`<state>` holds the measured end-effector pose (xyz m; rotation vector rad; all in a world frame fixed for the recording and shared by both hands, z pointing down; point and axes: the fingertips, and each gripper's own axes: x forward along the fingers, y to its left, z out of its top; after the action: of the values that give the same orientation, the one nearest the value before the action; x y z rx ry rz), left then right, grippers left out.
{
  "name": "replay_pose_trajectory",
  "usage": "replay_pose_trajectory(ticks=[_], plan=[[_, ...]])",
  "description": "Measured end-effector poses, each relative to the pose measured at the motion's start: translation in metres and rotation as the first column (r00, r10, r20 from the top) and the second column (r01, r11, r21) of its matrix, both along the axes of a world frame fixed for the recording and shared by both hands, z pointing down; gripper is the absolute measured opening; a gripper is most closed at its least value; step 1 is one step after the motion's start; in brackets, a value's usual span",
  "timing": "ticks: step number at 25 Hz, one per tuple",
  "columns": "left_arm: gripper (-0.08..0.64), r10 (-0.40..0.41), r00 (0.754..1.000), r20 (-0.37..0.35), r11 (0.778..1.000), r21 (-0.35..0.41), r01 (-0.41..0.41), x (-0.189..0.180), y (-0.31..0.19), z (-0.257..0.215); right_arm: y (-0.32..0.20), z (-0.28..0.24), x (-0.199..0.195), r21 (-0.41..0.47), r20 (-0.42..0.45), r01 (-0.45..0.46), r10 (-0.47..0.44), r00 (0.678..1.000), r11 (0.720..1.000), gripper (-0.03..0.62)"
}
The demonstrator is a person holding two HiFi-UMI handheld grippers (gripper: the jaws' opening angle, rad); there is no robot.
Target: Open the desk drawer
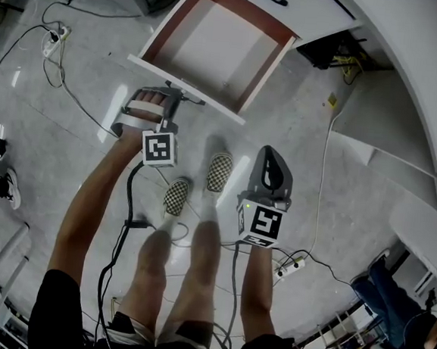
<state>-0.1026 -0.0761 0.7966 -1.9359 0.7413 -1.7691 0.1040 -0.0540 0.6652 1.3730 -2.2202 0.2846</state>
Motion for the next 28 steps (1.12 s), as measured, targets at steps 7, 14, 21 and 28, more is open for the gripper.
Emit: replay_pose_trajectory(ticks=[7,14,21,28], plan=[[0.038,0.026,0.999,0.027,1.0,0.002,-0.026,0.0,-0.002,0.004,-0.001,0.002,0.0,-0.013,0.002,-0.004,0.004,1.0,1.0,0.006],[0.041,0.023,0.999,0.024,0.999,0.045,-0.024,-0.001,-0.005,0.006,-0.008,0.006,0.001,-0.018,-0.002,-0.008,0.008,1.0,1.0,0.006],[0.122,-0.005,0.997,-0.078,0.997,0.072,0.011,0.005,-0.006,-0.001,-0.015,0.004,-0.005,-0.024,-0.005,0.0,-0.001,1.0,1.0,0.006],[0.299,0.014,0.994,-0.113,1.0,0.007,-0.013,0.007,0.009,0.008,-0.021,-0.01,-0.007,-0.009,-0.01,-0.001,0.001,1.0,1.0,0.006]])
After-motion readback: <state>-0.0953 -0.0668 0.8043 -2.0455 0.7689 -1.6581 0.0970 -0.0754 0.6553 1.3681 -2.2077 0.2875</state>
